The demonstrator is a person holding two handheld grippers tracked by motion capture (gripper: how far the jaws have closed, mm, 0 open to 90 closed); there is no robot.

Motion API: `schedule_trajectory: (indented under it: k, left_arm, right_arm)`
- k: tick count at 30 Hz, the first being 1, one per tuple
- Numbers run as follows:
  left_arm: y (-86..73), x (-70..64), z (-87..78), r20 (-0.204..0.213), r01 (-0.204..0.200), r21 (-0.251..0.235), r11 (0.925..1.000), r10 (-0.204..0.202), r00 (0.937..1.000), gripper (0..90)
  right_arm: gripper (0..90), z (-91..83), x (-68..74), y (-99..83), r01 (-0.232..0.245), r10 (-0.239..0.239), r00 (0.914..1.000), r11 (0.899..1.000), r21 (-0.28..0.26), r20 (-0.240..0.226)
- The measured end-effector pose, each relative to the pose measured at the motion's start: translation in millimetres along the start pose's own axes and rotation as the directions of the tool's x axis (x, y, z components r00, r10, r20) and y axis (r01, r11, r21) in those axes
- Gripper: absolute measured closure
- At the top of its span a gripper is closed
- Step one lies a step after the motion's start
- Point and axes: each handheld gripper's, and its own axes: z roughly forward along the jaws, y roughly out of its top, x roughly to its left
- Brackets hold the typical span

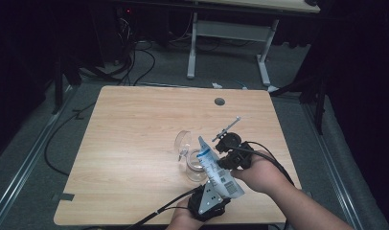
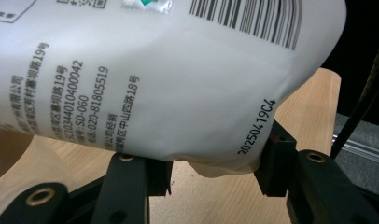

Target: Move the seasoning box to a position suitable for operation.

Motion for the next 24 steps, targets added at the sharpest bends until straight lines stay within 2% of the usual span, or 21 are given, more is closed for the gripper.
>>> schedule_trajectory:
  k: [7, 8, 11, 19, 24]
  left_arm:
    - [2.4, 1.6, -2.7, 0.004, 0.016, -0.013, 0.9998, -0.016, 0.9999, 55.5]
    - [2.7, 1.8, -2.8, 0.005, 0.019, -0.014, 0.9997, -0.019, 0.9998, 55.5]
    - [3.2, 0.9, -3.1, 0.013, 0.028, -0.015, 0.9995, -0.028, 0.9995, 55.4]
    - [5.4, 1.0, -2.2, 0.014, 0.035, -0.012, 0.9993, -0.035, 0.9993, 55.1]
    - [7.0, 1.5, -1.9, 0.013, 0.033, -0.013, 0.9994, -0.033, 0.9994, 55.1]
  right_arm:
    - [89.6, -2.5, -3.5, 2.3, -0.012, 0.012, 0.9994, 1.0, -0.016, -0.034]
    - [89.7, -2.9, -3.4, 2.5, -0.017, 0.016, 0.9993, 1.0, -0.017, -0.032]
    - [89.7, -2.8, -1.3, 3.2, 0.016, -0.016, 0.9997, 1.0, -0.013, -0.019]
    - [89.8, -0.9, -0.1, 6.0, -0.003, 0.003, 1.0, 1.0, -0.009, -0.009]
    - [89.7, -0.6, 0.7, 8.1, 0.005, -0.005, 1.0, 1.0, -0.01, -0.008]
